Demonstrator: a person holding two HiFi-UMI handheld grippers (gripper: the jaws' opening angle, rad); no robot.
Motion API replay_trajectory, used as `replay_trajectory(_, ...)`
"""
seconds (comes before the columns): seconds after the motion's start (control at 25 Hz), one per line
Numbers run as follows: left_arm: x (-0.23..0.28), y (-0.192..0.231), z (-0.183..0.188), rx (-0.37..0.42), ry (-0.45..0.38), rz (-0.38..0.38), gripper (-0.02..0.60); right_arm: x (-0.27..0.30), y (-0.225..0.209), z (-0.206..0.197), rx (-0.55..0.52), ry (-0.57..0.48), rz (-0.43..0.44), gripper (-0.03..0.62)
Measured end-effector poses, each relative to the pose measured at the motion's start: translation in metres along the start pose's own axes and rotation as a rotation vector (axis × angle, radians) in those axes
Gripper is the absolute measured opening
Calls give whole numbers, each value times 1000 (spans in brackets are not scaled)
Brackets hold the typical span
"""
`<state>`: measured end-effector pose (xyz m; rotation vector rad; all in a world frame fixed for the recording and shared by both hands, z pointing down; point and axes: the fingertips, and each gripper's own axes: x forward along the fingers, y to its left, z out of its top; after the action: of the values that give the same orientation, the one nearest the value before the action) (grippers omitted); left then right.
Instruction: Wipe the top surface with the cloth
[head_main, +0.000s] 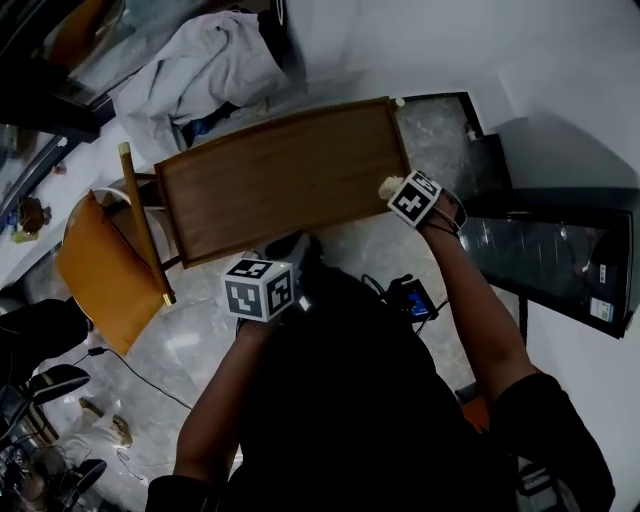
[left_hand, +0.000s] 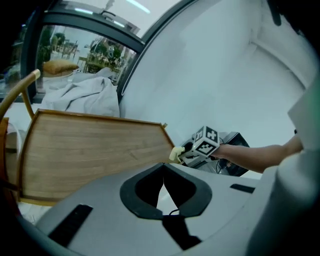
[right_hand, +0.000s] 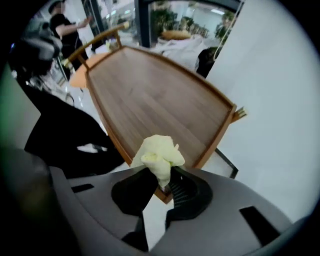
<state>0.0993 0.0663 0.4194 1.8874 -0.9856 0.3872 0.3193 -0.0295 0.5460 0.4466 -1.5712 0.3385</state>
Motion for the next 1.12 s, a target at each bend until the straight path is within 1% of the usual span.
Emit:
replay_trajectory(0.08, -13, 12, 11, 13, -39, 35, 12, -34, 0, 53, 85, -261, 67, 71)
replay_trajectory(0.16, -29, 17, 16, 34, -64, 53, 12, -79, 16, 100, 200, -546, 207, 71)
replay_trajectory(0.24, -48, 18, 23, 71, -94, 51, 12, -132, 31, 140, 303, -806, 354, 71)
replay_trajectory(0.28, -57, 17, 28, 95, -109, 35, 12, -158, 38, 155, 335, -918, 409, 72)
replay_trajectory(0.36, -77, 6, 34, 144, -137, -32, 12, -204, 53, 175, 371, -1096, 501, 72)
replay_trajectory(0.4, -88, -3, 36, 165, -154, -76, 12, -225, 63, 180, 371, -1167, 544, 71)
replay_trajectory(0.48, -114, -23, 36, 203, -203, -158, 12, -266, 94, 181, 328, -1291, 622, 71)
replay_trajectory(0.6, -161, -55, 21, 274, -277, -287, 12, -326, 165, 168, 201, -1448, 740, 71)
replay_trajectory(0.68, -190, -75, 3, 322, -301, -374, 12, -356, 212, 156, 110, -1506, 795, 71)
replay_trajectory(0.76, -215, -92, -16, 377, -317, -430, 12, -377, 250, 148, 48, -1548, 846, 71)
replay_trajectory(0.84, -242, -104, -33, 422, -347, -455, 12, -391, 280, 144, 50, -1597, 914, 71)
replay_trajectory(0.92, -268, -111, -53, 431, -389, -475, 12, -398, 307, 138, 100, -1649, 997, 71)
replay_trajectory(0.96, -279, -113, -63, 429, -403, -484, 12, -400, 319, 133, 125, -1670, 1018, 71)
replay_trajectory(1.0, -288, -114, -75, 430, -410, -487, 12, -400, 332, 128, 139, -1679, 1013, 71)
replay_trajectory(1.04, -295, -115, -87, 433, -411, -486, 12, -398, 346, 122, 140, -1676, 991, 71)
replay_trajectory(1.12, -308, -114, -110, 438, -413, -479, 12, -396, 374, 108, 117, -1656, 948, 67)
